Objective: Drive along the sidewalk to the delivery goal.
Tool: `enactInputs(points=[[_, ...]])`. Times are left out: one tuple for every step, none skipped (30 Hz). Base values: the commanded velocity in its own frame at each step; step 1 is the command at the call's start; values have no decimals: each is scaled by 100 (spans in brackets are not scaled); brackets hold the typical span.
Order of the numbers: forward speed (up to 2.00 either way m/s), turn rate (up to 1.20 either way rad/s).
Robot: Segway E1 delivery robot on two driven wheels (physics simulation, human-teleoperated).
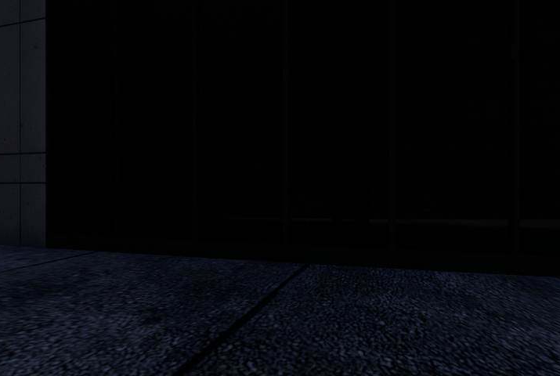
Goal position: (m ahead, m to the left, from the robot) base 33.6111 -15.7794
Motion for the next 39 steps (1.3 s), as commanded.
enactInputs(points=[[0,0],[0,0],[0,0],[0,6],[0,22],[0,22],[0,48],[0,71],[0,89],[0,106],[0,120],[0,120],[0,120],[0,120],[0,120],[0,120],[0,120],[0,120],[0,120],[0,120],[0,120],[0,120],[0,120],[0,120],[0,120],[0,120],[0,120],[0,120],[0,120],[0,120],[0,120],[0,120],[0,120],[0,120],[0,120],[0,120],[0,120],[0,120],[0,120]])
